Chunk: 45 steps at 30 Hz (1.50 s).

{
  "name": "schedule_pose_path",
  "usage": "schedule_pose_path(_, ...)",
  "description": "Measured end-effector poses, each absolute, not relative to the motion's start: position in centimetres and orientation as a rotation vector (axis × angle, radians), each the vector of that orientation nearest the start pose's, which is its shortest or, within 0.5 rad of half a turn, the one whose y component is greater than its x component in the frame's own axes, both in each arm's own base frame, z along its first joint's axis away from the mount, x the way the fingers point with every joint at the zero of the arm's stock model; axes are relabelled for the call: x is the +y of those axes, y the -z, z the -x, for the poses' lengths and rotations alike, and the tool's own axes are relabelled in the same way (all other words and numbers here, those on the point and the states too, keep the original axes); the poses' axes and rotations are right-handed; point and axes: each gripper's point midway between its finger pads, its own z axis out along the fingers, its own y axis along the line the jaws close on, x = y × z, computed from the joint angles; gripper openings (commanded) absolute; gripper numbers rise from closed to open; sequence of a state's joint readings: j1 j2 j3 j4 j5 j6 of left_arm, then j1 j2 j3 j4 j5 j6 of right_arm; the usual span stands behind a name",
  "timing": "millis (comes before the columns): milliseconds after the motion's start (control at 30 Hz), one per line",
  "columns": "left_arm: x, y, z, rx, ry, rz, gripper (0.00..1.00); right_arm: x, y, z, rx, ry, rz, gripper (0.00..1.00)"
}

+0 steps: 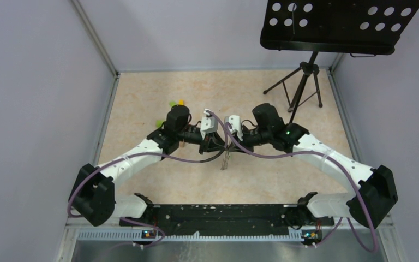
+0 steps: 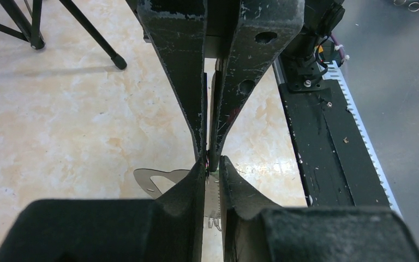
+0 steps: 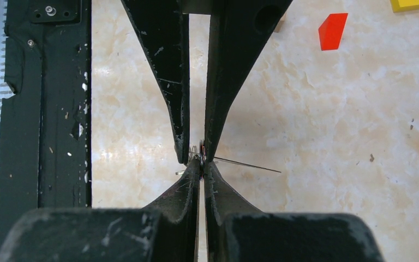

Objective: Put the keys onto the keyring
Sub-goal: Adjust the key on the keyring.

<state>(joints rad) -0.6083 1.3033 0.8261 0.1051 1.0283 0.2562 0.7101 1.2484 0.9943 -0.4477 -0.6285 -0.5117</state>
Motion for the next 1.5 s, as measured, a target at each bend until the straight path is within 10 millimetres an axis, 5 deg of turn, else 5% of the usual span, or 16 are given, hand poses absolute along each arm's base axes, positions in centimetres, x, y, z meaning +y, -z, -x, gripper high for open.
schedule_pose_path(400, -31.6, -20.4, -19.9, 1.355, 1.232, -1.394, 0.00, 28.7, -18.6, -20.1, 1.621, -0.818, 1.543, 0.00)
schedule_pose_path(733, -31.6, -20.4, -19.9, 1.353, 1.241, -1.394, 0.00, 28.7, -18.6, -20.0, 1.631, -0.821, 1.533, 0.00)
schedule_pose_path(1500, -30.7, -22.7, -20.1, 1.324, 1.280, -1.316, 0.00, 27.8, -19.3, -20.7, 1.636, -0.785, 1.463, 0.36)
